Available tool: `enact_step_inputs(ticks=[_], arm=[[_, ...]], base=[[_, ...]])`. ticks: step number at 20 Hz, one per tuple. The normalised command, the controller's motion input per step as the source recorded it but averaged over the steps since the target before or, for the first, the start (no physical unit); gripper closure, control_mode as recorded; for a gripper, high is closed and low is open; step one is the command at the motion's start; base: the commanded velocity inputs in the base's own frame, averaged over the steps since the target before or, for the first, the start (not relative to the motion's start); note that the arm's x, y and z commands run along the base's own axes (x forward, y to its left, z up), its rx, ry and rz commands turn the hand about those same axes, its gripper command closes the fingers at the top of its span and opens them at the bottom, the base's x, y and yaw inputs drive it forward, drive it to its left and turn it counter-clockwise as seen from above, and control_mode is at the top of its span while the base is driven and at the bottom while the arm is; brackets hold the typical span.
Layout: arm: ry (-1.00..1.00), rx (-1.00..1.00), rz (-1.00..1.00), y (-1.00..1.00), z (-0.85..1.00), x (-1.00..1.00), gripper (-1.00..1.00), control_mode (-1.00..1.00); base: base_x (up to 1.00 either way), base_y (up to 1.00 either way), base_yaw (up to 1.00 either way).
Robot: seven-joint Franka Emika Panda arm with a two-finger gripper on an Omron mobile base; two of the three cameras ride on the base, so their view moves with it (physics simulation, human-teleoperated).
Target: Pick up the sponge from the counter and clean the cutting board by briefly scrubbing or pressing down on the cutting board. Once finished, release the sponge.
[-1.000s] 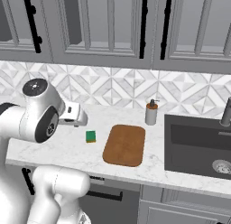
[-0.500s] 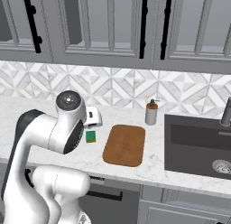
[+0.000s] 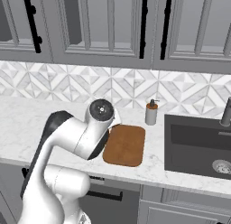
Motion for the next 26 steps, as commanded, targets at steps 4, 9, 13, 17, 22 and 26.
enact_step_inputs(ticks=[4, 9, 13, 17, 22, 26], arm=[[-0.36, 0.01, 0.00, 0.00, -0.64, 0.47, -1.00, -1.00], [-0.15, 0.13, 0.00, 0.02, -0.38, 0.97, -1.00, -1.00], [-0.10, 0.13, 0.01, 0.06, -0.12, 0.97, -1.00, -1.00], [-0.02, 0.11, 0.00, 0.07, 0.00, 0.78, -1.00, -1.00], [0.10, 0.10, 0.00, 0.04, 0.00, 0.65, -1.00, -1.00], [0.23, 0.01, 0.00, 0.12, 0.00, 0.54, -1.00, -1.00]], base=[[0.00, 0.00, 0.00], [0.00, 0.00, 0.00], [0.00, 0.00, 0.00], [0.00, 0.00, 0.00], [0.00, 0.00, 0.00], [0.00, 0.00, 0.00]])
